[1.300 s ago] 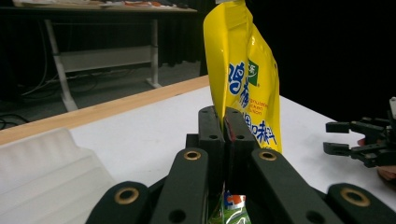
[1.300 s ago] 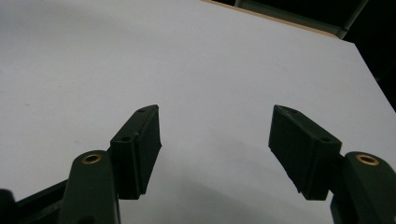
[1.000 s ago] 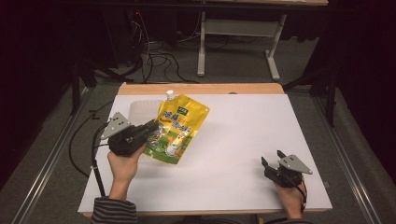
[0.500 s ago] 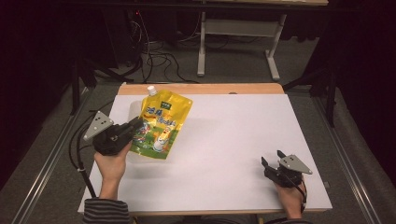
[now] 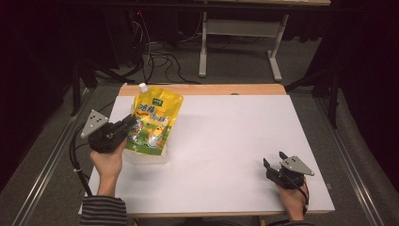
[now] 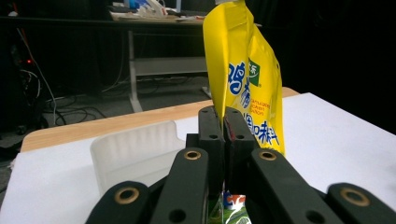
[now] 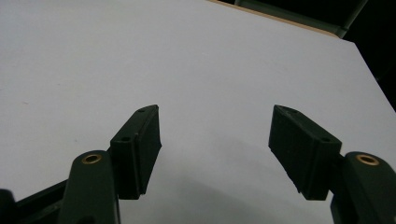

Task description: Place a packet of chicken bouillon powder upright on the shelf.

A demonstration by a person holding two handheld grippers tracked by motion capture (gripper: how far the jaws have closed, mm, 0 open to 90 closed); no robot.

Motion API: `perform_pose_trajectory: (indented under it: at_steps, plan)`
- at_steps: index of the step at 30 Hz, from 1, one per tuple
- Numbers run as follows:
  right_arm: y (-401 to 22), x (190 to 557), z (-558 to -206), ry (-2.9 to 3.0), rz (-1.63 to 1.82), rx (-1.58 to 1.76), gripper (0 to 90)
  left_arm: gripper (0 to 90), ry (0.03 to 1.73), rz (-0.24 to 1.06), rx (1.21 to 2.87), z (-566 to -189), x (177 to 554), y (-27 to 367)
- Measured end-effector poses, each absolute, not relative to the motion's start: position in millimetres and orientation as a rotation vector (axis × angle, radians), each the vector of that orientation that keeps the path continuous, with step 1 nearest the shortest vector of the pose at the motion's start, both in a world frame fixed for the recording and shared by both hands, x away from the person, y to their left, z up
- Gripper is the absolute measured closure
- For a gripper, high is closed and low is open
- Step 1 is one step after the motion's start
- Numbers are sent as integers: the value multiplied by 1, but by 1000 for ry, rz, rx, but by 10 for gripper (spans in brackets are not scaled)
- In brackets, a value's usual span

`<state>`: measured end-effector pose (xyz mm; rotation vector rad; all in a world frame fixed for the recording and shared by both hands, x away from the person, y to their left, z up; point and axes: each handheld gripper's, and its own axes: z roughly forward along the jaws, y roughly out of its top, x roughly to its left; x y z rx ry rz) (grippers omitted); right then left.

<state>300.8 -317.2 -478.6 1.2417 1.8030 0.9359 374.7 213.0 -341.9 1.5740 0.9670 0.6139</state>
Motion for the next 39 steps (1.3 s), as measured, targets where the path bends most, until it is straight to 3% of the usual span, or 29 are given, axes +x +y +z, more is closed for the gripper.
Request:
perform_pose_trajectory:
  at_steps: [21, 39]
  plan:
    - [-317, 301, -479, 1805, 931, 1240, 343, 880, 1031, 651, 1555, -360, 392, 212]
    - [-316, 301, -479, 1808, 927, 1241, 342, 869, 1062, 638, 1660, -383, 403, 203]
